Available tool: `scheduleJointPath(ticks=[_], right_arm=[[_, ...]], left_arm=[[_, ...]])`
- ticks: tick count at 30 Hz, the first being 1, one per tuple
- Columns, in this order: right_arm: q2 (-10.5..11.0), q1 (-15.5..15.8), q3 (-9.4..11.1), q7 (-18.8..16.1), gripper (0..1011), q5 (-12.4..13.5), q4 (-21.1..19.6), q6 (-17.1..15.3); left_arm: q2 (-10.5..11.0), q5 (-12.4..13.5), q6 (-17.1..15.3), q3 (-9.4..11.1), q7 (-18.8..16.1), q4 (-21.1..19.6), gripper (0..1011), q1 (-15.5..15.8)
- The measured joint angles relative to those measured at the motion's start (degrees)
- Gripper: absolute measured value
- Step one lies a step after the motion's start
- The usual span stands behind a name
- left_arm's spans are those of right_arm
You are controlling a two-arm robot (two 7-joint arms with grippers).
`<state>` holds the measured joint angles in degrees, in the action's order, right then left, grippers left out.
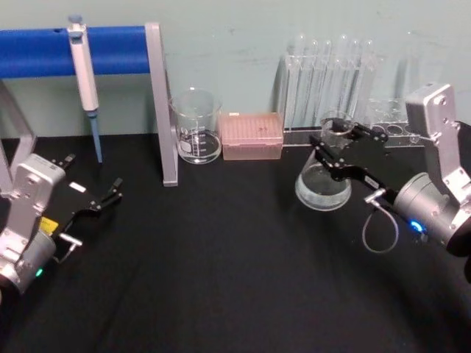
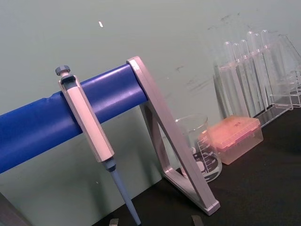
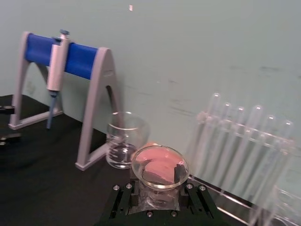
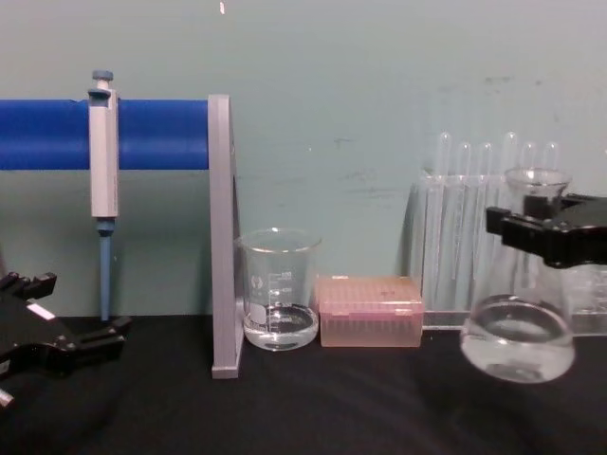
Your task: Grasp the erlenmeyer flask with one hand, shake it three times, then place it back.
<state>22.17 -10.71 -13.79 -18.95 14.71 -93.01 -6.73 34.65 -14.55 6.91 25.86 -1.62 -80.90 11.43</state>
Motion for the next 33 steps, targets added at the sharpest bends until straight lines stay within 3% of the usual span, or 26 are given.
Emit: scheduleJointPath(ticks=[21,33], right_arm=[[1.0,-0.2,-4.2,-3.5,451,2.6,-1.9,0.1],[1.6,-0.7,-6.2,-4.5,451,3.6,-0.8,0.3]], left_arm=[[0.0,0.0,0.0,0.0,0.0,0.0,1001,0.0],[0.0,0.0,0.0,0.0,0.0,0.0,1001,0.0]])
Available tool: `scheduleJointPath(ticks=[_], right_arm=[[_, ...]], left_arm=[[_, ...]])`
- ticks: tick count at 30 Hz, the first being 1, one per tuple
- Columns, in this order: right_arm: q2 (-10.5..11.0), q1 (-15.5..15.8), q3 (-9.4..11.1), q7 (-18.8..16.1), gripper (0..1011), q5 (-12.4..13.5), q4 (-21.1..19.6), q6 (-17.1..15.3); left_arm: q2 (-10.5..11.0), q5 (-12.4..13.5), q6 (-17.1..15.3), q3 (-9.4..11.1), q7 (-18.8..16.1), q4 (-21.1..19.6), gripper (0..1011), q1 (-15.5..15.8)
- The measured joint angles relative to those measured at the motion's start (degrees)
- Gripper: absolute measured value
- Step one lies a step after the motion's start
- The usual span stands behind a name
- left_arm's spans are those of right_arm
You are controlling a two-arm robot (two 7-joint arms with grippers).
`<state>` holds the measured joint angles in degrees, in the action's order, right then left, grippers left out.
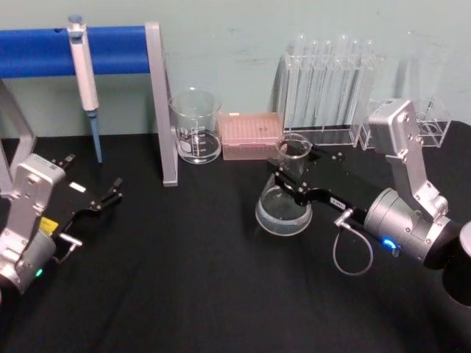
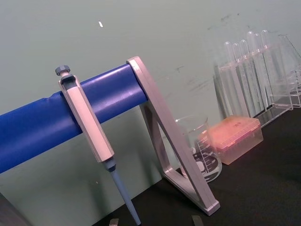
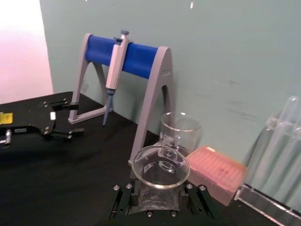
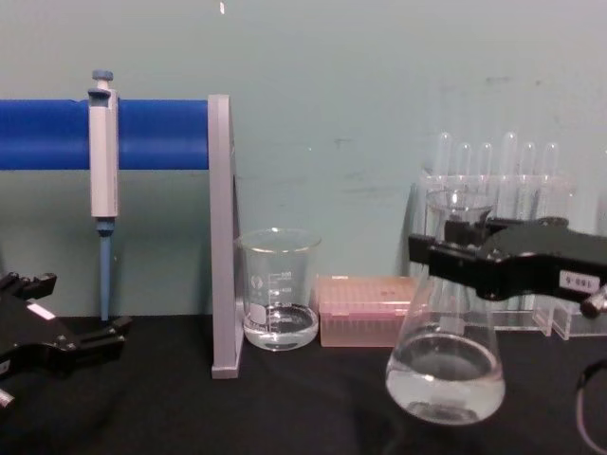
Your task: Grasp the erlenmeyer flask with one hand, shake it three times, then place it back.
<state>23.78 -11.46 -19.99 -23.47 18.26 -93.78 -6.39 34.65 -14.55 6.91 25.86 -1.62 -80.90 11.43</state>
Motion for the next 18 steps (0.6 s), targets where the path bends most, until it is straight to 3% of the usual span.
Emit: scheduleJointPath(ticks=[18], right_arm=[[0.4,-1.8,-3.7,-2.6,451,0.9,4.4,1.3]], left_arm=[[0.0,0.0,0.0,0.0,0.0,0.0,1001,0.0]])
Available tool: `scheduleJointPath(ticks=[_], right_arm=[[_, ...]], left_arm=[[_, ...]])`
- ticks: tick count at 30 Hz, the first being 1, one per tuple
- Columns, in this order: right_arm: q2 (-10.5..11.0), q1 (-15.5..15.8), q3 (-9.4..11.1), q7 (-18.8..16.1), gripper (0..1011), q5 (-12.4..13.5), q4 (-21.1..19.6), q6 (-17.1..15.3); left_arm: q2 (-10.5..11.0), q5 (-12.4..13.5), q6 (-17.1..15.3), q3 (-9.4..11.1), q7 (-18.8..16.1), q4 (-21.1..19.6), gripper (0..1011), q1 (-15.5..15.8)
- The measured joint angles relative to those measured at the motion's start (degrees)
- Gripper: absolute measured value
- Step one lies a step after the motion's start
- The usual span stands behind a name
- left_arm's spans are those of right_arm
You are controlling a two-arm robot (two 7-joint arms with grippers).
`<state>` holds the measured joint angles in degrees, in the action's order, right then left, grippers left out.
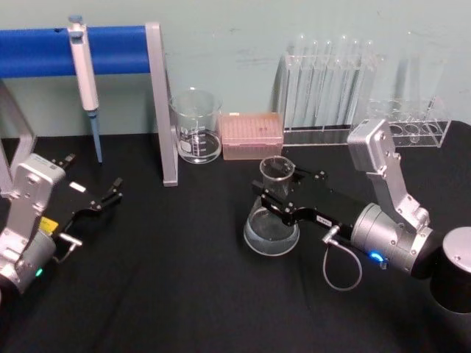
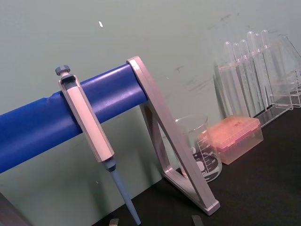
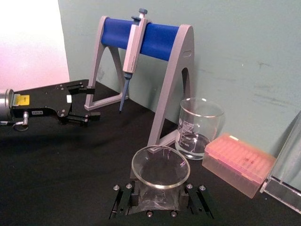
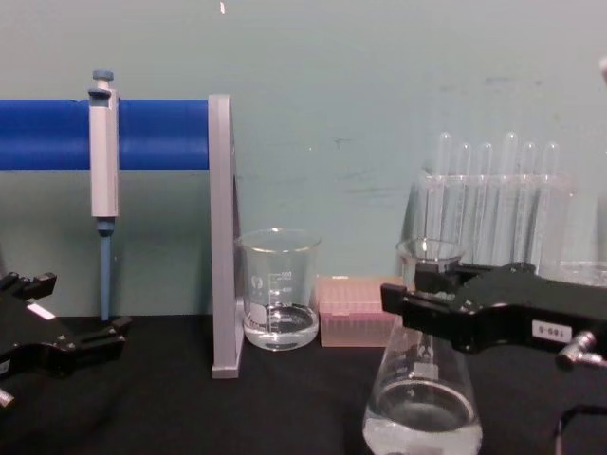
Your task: Grasp the erlenmeyer flask with one hand, shake it three times, then place it back.
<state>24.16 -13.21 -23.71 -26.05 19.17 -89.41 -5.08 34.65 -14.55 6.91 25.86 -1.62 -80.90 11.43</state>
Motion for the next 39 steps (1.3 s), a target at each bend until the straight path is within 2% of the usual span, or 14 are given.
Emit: scheduleJointPath(ticks=[14,39], right_arm=[[-0.1,-0.4,-1.0,-0.1,451,-0.2,2.1,0.5],[-0.7,-0.4,-1.3,0.2,451,-0.1,4.2,0.6]], left_arm=[[0.0,0.0,0.0,0.0,0.0,0.0,1001,0.0],[0.0,0.0,0.0,0.0,0.0,0.0,1001,0.0]])
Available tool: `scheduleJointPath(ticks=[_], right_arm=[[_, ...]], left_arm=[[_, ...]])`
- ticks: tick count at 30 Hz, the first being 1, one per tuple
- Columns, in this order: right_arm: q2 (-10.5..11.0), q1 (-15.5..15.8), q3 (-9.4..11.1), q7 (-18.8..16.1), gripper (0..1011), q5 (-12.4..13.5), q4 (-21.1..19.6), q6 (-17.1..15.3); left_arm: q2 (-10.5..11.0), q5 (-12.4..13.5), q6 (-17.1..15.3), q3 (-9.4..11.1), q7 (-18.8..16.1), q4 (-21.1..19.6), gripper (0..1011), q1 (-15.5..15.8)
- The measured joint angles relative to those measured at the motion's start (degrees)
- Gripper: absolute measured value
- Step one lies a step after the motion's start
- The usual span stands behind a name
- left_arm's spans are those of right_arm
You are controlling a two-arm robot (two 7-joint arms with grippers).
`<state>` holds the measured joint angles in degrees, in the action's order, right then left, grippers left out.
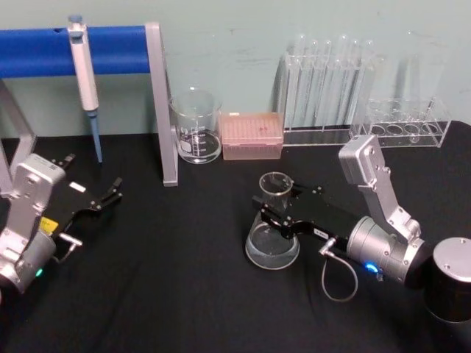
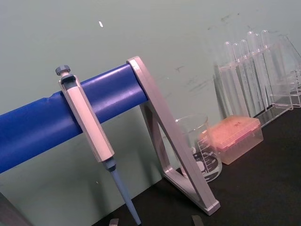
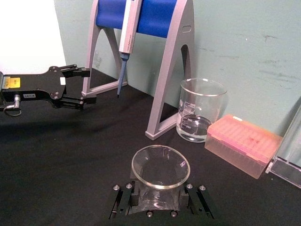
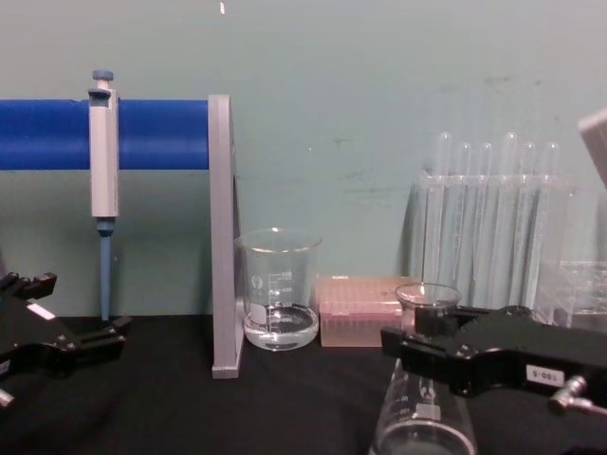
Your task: Grasp the erlenmeyer flask with one hand, shake it three times, then place it back.
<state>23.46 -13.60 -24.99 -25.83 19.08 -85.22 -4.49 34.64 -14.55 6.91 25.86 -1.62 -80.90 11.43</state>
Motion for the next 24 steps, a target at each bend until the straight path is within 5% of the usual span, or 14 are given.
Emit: scheduleJointPath(ticks=[24], right_arm=[[-0.2,0.0,-0.2,0.0,451,-0.5,0.7,0.8]], left_arm=[[0.0,0.0,0.0,0.0,0.0,0.0,1001,0.0]])
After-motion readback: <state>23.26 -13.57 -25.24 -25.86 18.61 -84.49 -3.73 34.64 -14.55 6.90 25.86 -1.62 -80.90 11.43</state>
